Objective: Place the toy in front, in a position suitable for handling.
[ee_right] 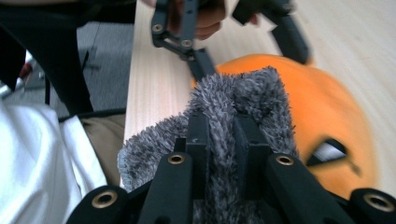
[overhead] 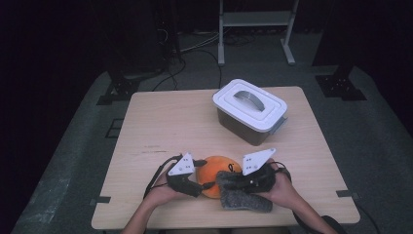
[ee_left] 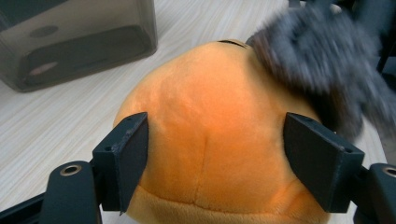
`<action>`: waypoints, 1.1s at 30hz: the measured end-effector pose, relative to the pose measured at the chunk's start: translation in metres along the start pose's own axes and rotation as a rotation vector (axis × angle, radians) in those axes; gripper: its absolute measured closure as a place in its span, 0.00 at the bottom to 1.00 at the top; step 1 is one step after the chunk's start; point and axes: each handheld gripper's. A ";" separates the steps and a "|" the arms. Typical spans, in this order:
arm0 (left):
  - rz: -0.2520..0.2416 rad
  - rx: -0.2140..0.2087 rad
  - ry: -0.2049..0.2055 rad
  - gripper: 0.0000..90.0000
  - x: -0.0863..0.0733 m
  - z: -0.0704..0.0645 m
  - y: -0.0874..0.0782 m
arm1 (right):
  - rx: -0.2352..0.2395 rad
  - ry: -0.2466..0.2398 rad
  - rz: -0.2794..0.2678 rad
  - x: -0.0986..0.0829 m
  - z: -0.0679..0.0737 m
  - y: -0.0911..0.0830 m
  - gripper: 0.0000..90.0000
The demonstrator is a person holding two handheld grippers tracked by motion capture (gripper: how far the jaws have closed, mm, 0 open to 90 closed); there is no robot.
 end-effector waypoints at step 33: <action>-0.013 -0.037 0.073 0.26 -0.010 -0.006 -0.007 | -0.052 0.193 -0.003 -0.029 -0.040 -0.022 0.86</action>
Point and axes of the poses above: each handheld gripper's, and its own axes: y roughly forward along the jaws, x roughly out of its top, z roughly to its left, and after that the axes turned 13 degrees about y, right-handed
